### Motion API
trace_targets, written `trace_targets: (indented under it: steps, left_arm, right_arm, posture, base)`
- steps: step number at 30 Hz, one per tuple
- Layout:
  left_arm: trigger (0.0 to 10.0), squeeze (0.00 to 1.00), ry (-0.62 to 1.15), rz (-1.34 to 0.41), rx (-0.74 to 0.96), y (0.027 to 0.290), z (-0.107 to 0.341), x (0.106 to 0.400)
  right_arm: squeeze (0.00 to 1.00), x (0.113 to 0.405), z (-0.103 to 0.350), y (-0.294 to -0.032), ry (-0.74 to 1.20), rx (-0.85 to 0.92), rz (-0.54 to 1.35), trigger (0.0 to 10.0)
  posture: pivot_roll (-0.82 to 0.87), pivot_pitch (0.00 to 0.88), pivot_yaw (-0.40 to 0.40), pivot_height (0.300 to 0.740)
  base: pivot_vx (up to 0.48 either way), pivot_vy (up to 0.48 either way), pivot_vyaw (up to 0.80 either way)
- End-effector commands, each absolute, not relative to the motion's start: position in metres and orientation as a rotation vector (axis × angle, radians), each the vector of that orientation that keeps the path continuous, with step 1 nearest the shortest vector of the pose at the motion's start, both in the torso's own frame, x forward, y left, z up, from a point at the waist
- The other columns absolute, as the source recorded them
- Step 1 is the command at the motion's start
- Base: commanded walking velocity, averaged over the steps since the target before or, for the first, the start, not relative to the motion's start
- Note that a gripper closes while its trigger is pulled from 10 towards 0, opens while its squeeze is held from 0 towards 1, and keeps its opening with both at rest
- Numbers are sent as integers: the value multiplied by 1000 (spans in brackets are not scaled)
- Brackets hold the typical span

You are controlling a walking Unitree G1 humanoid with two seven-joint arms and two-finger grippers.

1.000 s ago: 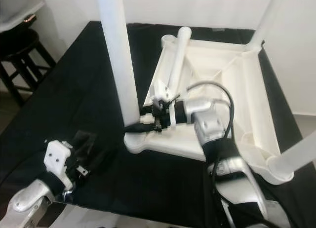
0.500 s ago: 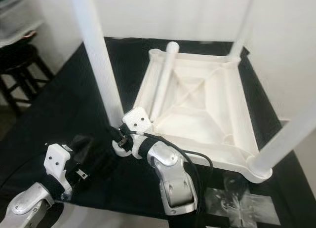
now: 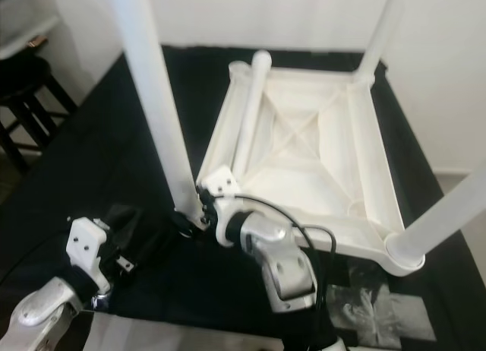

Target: Building children table

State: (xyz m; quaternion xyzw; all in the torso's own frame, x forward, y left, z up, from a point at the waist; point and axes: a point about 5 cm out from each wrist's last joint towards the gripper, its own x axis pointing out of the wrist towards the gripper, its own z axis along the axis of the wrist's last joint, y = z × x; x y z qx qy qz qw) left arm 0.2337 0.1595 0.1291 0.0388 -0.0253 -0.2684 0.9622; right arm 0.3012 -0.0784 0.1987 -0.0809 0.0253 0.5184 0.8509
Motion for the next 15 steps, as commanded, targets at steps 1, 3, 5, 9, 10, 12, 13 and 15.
trace_targets:
  steps: [1,3,5,9,10,12,13,15]
  left_arm:
    - [8784,0,-24,-538,80,162,123,231]
    - [8745,0,-25,-539,80,161,123,232]
    - [8784,0,-25,-539,81,160,123,232]
    - [8745,0,-25,-541,85,159,123,232]
    - [8745,0,-25,-541,85,159,123,232]
    - [8745,0,-25,-542,87,159,123,232]
    - [8745,0,-25,-542,87,159,123,232]
    - [8706,0,-25,-543,87,158,123,232]
  right_arm:
    - [1000,297,211,-81,-4,-210,1270,10000]
    - [0,306,221,-91,8,-279,1346,10000]
    - [0,314,226,-98,27,-336,1404,10000]
    - [0,325,228,-97,79,-353,1483,10000]
    - [0,325,228,-97,79,-353,1483,10000]
    - [0,328,230,-93,85,-349,1519,10000]
    - [0,328,230,-93,85,-349,1519,10000]
    - [0,331,232,-88,89,-340,1544,10000]
  posture:
    - [20,188,32,740]
    - [32,182,27,740]
    - [41,179,25,740]
    - [53,175,19,740]
    - [53,175,19,740]
    - [54,175,19,740]
    - [54,175,19,740]
    - [55,176,17,740]
  base:
    - [0,0,0]
    - [0,0,0]
    - [0,0,0]
    - [0,0,0]
    - [0,0,0]
    - [0,0,0]
    - [0,0,0]
    - [0,0,0]
